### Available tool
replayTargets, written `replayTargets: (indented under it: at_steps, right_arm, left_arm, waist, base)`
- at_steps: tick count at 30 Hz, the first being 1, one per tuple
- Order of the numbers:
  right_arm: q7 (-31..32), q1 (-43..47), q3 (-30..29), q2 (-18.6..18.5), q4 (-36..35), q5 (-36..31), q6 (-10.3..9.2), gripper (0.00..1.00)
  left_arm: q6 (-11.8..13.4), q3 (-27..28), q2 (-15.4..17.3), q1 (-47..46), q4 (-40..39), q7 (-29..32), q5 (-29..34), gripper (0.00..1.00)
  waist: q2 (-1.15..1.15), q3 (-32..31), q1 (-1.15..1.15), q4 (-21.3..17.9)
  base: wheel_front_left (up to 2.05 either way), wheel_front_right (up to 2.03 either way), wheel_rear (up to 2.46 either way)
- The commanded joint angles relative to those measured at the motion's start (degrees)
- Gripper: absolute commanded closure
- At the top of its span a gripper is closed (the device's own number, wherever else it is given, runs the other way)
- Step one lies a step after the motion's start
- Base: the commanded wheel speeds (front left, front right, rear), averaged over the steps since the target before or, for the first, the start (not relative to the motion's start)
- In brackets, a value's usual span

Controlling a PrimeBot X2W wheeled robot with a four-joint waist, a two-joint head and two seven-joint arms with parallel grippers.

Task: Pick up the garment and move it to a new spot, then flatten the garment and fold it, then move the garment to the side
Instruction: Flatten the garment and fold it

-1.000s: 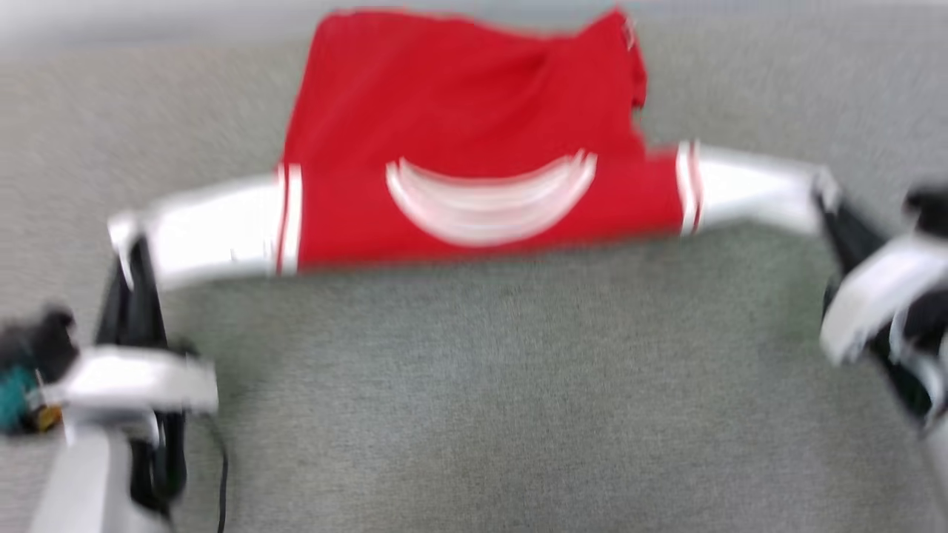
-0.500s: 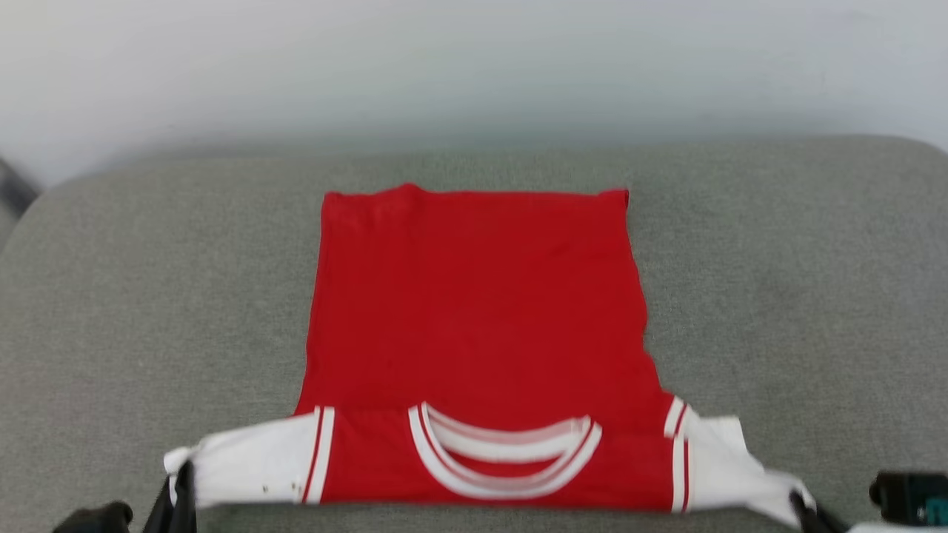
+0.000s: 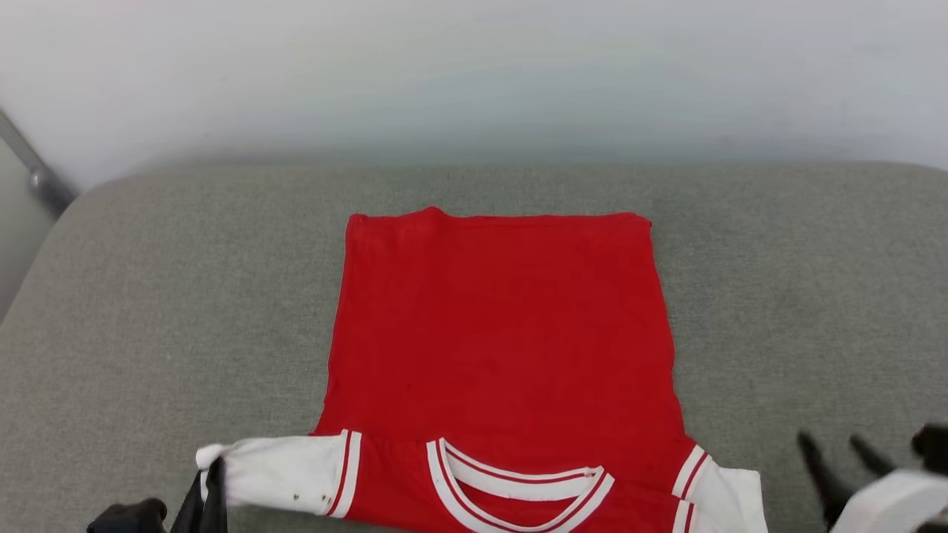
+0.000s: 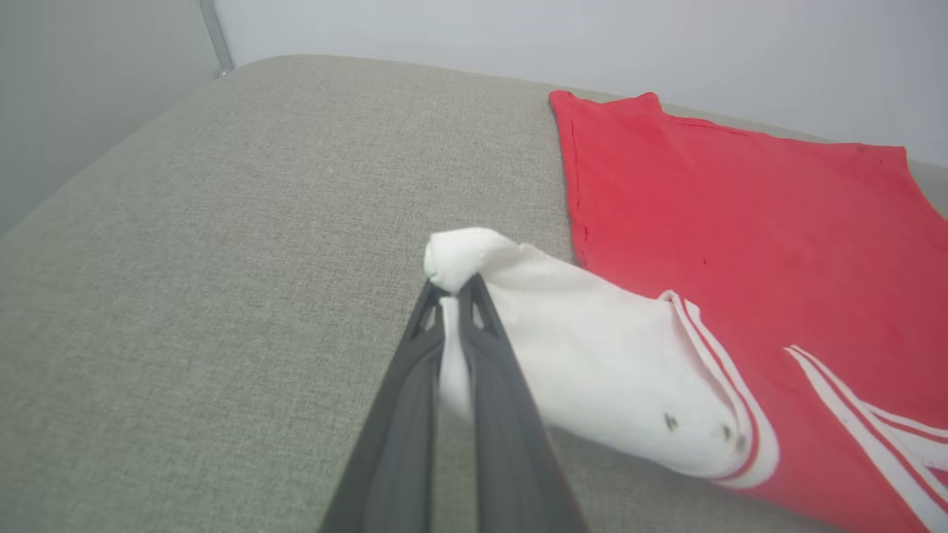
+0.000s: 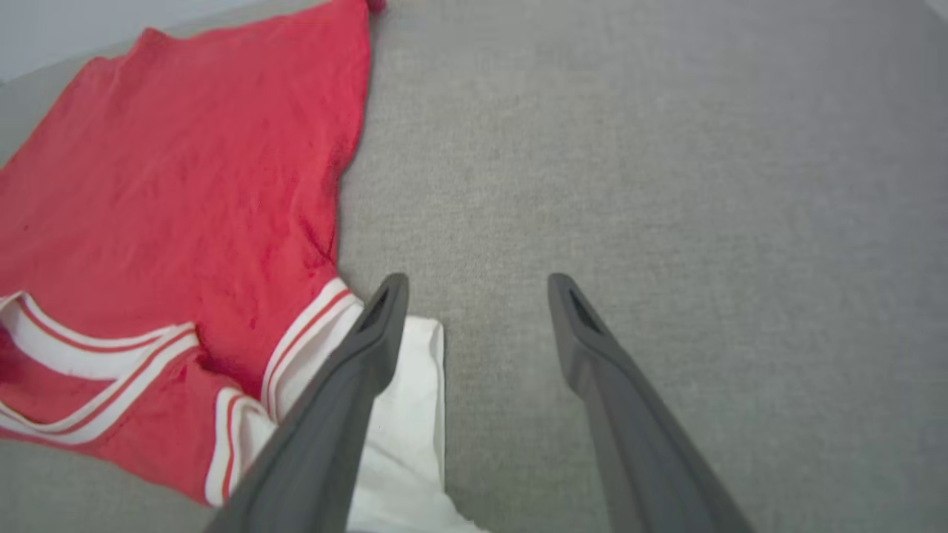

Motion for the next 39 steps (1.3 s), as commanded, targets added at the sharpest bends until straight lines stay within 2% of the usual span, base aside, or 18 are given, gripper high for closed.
replayTargets:
  at_steps: [1,4,10,14,19,22,27,33,34,35,36,39]
  right_arm:
    - [-1.57,-3.49,-1.41,0.72,1.26,0.44,-0.04,0.00]
    - [-3.33,-12.05,-3.79,1.16,6.36,0.92,-0.03,0.00]
    - [-1.91,-31.39,-4.62,-1.99,20.11,1.68,-0.03,0.00]
    - [3.42,-42.88,-4.98,-4.64,27.81,1.28,-0.03,0.00]
    - [14.86,-54.81,-4.00,-6.40,34.09,-0.04,-0.03,0.00]
    - [20.78,-59.84,-3.59,-6.69,36.49,-0.76,-0.03,0.00]
    - [25.47,-63.75,-3.16,-6.88,38.28,-1.80,-0.03,0.00]
    - [31.90,-63.61,-3.10,-6.44,42.96,-3.27,-0.04,0.00]
    - [33.17,-63.07,-3.40,-6.16,43.91,-3.20,-0.06,0.36]
    - [34.32,-62.77,-3.73,-5.90,44.65,-3.00,-0.06,0.64]
    - [35.21,-62.40,-3.67,-5.71,45.05,-2.98,-0.06,0.98]
    - [35.51,-62.42,-3.71,-5.60,44.43,-2.62,-0.04,1.00]
  left_arm:
    - [0.33,-0.11,-0.05,-1.44,-1.08,-0.57,0.57,1.00]
    - [0.43,-0.88,-0.51,-3.31,-3.38,-1.04,1.10,1.00]
    - [-0.67,-3.73,-1.89,-9.20,-5.99,-2.94,2.29,1.00]
    - [-1.88,-5.89,-3.13,-13.43,-5.46,-4.40,2.74,1.00]
    - [-3.27,-7.69,-4.43,-17.99,-4.21,-6.12,3.00,1.00]
    - [-3.84,-8.45,-5.07,-19.79,-3.70,-7.05,3.28,1.00]
    - [-4.58,-9.20,-5.69,-21.51,-3.32,-7.85,3.35,1.00]
    - [-5.21,-9.62,-6.32,-22.70,-2.36,-8.72,3.19,1.00]
    - [-5.34,-9.64,-6.41,-22.81,-2.17,-8.86,3.14,1.00]
    - [-5.45,-9.62,-6.41,-22.94,-2.02,-8.96,3.10,1.00]
    - [-5.54,-9.58,-6.38,-23.06,-1.81,-8.97,3.06,1.00]
    - [-5.63,-9.27,-6.17,-23.31,-1.25,-9.06,2.87,1.00]
  waist:
    - [0.00,1.83,0.01,0.61]
    - [0.00,5.36,0.01,1.79]
    - [0.00,12.47,0.01,5.60]
    - [0.00,16.51,0.01,8.51]
    - [0.00,21.06,0.01,11.18]
    - [0.00,22.74,0.01,12.29]
    - [0.00,24.44,0.01,13.65]
    - [0.00,25.77,0.01,14.55]
    - [0.00,25.85,0.01,14.60]
    - [0.00,25.94,0.01,14.63]
    - [0.00,25.96,0.01,14.63]
    - [0.00,25.83,0.01,14.58]
  base:
    - [0.00,0.00,0.00]
    - [0.00,0.00,0.00]
    - [0.00,0.00,0.00]
    - [0.00,0.00,0.00]
    - [0.00,0.00,0.00]
    - [0.00,0.00,0.00]
    - [0.00,0.00,0.00]
    - [0.00,0.00,0.00]
    - [0.00,0.00,0.00]
    - [0.00,0.00,0.00]
    - [0.00,0.00,0.00]
    - [0.00,0.00,0.00]
